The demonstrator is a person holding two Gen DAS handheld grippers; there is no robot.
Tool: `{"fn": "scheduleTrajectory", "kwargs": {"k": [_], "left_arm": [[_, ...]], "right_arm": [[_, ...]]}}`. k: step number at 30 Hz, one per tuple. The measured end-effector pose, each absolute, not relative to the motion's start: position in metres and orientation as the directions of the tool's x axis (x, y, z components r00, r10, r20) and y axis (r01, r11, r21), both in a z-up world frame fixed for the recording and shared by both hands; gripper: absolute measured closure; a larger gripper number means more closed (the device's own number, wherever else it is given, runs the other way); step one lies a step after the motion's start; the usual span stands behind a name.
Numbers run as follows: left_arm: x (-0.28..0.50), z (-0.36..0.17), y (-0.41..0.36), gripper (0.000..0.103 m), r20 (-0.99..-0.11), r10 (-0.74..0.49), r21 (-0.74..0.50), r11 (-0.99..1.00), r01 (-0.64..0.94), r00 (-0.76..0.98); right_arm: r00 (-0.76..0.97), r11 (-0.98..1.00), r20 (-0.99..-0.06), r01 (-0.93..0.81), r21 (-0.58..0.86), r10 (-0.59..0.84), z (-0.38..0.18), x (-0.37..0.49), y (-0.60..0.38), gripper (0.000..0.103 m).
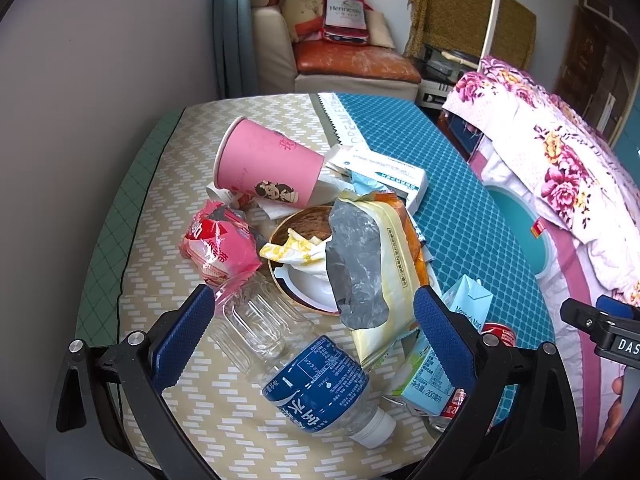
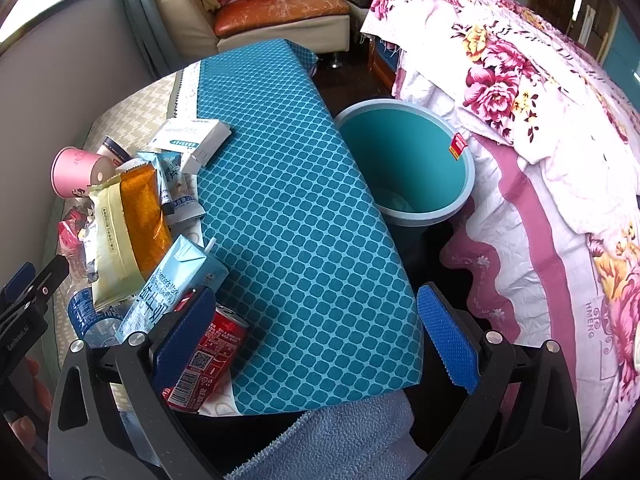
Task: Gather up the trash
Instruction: 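Move both grippers toward the trash pile on the table, then grasp the red Coca-Cola can with the right gripper while the left grasps the milk carton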
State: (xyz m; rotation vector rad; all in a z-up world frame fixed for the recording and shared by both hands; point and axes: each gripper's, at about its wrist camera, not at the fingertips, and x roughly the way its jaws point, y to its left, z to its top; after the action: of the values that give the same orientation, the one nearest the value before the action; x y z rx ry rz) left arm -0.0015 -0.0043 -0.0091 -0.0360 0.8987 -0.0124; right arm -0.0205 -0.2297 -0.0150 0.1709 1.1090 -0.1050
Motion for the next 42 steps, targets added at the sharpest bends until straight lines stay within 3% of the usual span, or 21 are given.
{"fn": "scheduleTrajectory", "kwargs": {"k": [17, 30, 33, 35, 42], "left_arm": [[-0.004, -0.012, -0.004, 0.004, -0.787, -0.026, -0.038, 0.999, -0.006, 0.616], [-0.01, -0.025, 0.022, 0.004, -0.828, -0.031, -0.055, 0.998, -0.026, 0.561], [-0.011, -0.03, 0.031, 0.004, -0.841, -0.034, -0.064, 0.997, -0.036, 0.539], [-0.011, -0.034, 0.036, 0.004, -0.852, -0.035, -0.071, 0.996, -0.05, 0.523], [-0.013, -0.033, 0.038, 0.004, -0.846, -0.036, -0.088, 0.994, -0.072, 0.532]], "right_arm": [[0.412, 0.982, -0.911, 0.167, 0.084, 0.008, -0.017, -0.019, -0.223, 0.006], [0.186, 0.96, -0.953, 0.097, 0.261, 0.24, -0.056, -0.008, -0.189, 0.006], [0.151, 0.957, -0.951, 0.072, 0.281, 0.268, -0.062, -0.006, -0.178, 0.01], [0.133, 0.952, -0.948, 0.06, 0.3, 0.29, -0.067, -0.004, -0.171, 0.02], [0.08, 0.911, -0.911, 0.057, 0.409, 0.404, -0.085, 0.002, -0.157, 0.037]]}}
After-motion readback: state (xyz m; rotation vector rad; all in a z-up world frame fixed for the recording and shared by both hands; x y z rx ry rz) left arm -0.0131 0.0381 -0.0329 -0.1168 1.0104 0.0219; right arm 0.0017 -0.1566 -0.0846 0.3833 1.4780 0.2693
